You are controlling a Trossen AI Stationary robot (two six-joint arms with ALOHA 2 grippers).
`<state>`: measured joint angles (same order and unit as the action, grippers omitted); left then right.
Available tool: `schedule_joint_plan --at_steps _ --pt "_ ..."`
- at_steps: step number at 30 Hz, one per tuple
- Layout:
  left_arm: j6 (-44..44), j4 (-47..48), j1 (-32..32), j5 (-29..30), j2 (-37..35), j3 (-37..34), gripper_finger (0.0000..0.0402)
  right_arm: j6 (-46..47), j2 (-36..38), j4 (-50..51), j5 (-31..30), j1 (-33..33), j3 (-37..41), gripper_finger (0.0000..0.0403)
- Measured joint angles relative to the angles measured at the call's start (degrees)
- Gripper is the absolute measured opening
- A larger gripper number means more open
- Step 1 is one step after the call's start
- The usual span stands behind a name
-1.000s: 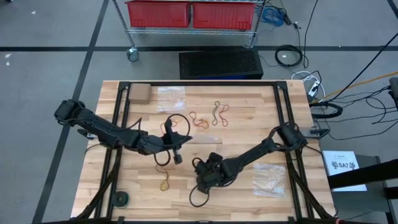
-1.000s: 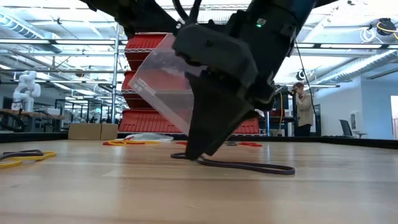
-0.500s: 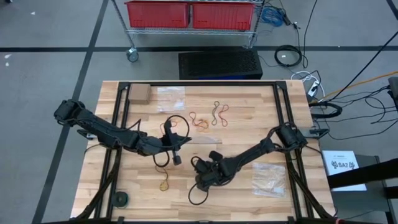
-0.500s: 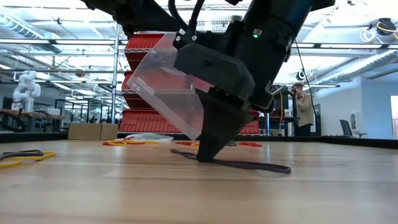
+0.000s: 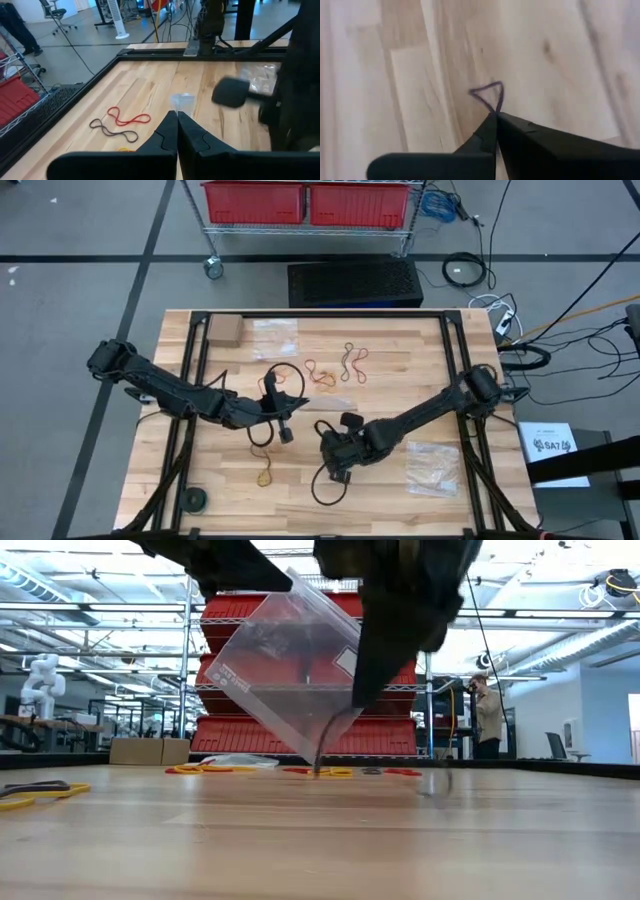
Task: Sort rubber bands
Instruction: Put the bottom center purple rubber band into the top right transparent zip lock bag
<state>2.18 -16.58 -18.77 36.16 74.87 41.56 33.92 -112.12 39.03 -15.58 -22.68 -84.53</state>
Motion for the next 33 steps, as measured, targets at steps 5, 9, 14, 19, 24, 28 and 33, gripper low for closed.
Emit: schedule_joint_plan --at_steps 5,9,14,19,24,28,33 --pt "0.0 0.0 0.9 0.1 0.0 0.0 0.0000 -3.6 6.8 -0.2 -3.3 -0.4 -0.1 0.0000" --pt "-0.1 -0.2 1.2 0.1 0.0 0.0 0.0000 -7.3 11.3 0.1 -9.4 -0.3 0.0 0.0000" --pt "-1.1 -2.0 1.2 0.1 0.0 0.0 0.0000 -13.0 16.7 -0.2 -17.3 -0.3 -0.1 0.0000" --pt "-1.6 -5.2 1.3 -3.5 0.0 0.0 0.0000 -19.5 19.1 -2.3 -23.5 0.3 -0.1 0.0000" --pt "-3.1 -6.7 1.3 -4.6 0.0 0.0 0.0000 -25.2 19.0 -5.3 -23.7 0.7 -0.2 0.0000" --pt "-3.1 -7.0 1.3 -4.6 0.0 0.0 0.0000 -28.3 19.1 -6.9 -24.8 0.9 -0.2 0.0000" --pt "-3.1 -7.1 1.3 -4.6 0.0 0.0 0.0000 -30.1 19.1 -7.9 -24.8 1.8 -0.2 0.0000"
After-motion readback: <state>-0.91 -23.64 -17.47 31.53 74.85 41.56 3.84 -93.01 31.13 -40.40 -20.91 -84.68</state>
